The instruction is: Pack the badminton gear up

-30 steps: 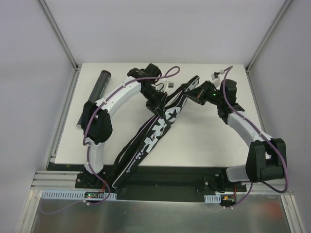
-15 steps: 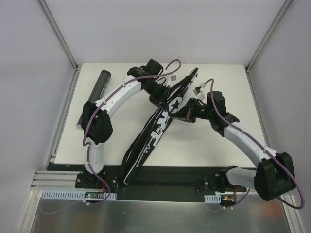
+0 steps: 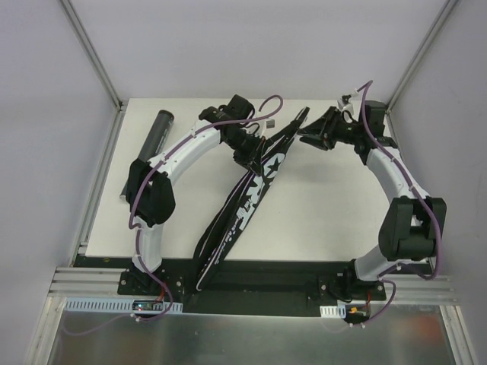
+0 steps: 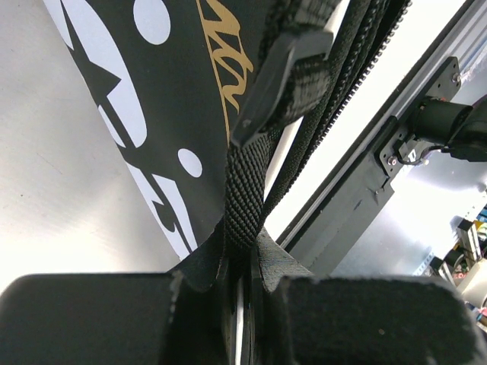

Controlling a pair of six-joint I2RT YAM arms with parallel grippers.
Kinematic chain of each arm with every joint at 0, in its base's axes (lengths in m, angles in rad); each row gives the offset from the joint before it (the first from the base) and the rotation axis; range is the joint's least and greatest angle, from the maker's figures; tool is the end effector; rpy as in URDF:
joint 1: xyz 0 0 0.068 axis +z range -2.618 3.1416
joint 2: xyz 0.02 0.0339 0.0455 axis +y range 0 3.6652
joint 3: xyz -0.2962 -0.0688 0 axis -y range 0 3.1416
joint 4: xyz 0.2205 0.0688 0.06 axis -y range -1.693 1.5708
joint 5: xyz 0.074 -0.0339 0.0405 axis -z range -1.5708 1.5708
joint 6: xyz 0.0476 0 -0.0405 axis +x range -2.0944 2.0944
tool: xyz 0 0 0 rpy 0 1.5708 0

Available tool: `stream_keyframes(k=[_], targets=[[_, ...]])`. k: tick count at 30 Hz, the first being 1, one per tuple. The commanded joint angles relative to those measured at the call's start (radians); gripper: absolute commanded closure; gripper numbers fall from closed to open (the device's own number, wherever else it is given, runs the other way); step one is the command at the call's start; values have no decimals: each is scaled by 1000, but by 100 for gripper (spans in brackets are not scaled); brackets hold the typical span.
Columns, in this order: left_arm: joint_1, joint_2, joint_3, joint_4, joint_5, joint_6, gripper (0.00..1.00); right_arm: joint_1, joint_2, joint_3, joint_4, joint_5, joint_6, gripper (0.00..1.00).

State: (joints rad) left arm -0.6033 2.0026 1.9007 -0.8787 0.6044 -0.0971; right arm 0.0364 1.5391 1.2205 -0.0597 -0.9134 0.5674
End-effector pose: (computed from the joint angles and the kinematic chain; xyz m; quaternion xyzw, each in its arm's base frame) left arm 0.3407 -0.2676 0.3257 0.3125 0.8626 -0.3627 0.1631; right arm 0.3330 0.0498 0.3594 -0.0441 0.7816 0.4982 0.3727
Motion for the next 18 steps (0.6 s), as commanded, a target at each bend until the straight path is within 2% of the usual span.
stream_keyframes(k=[1,18], targets=[[-9,-67,8,-17,44,2,100,-3,58,60,-3,-93,-18,56],[-13,-65,-6,-19,52,4,100,-23,138,66,153,-105,57,64]])
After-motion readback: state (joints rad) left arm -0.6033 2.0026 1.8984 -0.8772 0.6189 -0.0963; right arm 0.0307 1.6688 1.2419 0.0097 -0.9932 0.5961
